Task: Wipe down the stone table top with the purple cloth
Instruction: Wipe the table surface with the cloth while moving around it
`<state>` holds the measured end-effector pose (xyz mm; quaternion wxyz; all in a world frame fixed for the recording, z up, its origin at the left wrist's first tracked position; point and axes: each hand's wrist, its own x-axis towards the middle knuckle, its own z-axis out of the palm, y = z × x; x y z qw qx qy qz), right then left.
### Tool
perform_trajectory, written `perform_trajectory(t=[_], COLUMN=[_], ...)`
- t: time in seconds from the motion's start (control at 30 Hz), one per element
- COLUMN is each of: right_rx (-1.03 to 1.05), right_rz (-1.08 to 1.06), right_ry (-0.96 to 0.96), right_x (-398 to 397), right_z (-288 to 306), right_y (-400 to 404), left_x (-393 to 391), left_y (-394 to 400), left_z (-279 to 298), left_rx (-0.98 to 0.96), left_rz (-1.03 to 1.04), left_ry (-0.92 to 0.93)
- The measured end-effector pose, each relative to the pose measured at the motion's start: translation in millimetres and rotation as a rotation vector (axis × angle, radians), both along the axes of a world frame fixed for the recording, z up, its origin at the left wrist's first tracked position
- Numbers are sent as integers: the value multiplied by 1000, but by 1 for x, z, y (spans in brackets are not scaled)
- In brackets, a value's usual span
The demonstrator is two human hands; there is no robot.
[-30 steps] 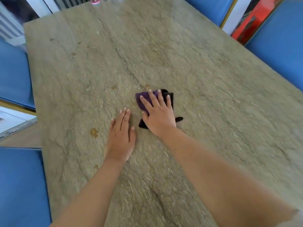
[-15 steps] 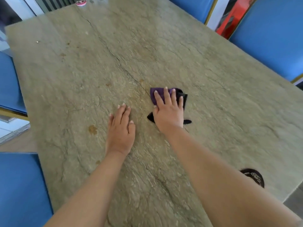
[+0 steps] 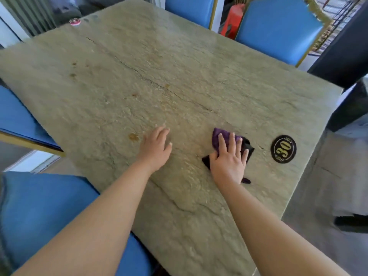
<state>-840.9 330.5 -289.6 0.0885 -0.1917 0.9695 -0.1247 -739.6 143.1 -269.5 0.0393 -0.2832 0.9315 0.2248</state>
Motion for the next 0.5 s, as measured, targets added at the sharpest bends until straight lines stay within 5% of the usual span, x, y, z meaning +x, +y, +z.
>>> perform_trajectory(t=[0.17,0.33,0.5], right_rx=[-23,-43,-3], right_rz=[222,668,380], right_ry=[-10,38,52], right_x=[91,103,76], right_z=[0,-2,-6], right_y=[-37,-7,52], left_x=[50,78,78], left_y=[-3,2,4], left_z=[13,13,17], left_rx=[-57,71,114], left_rz=[56,191,167], left_ry=[-443,-598,-635])
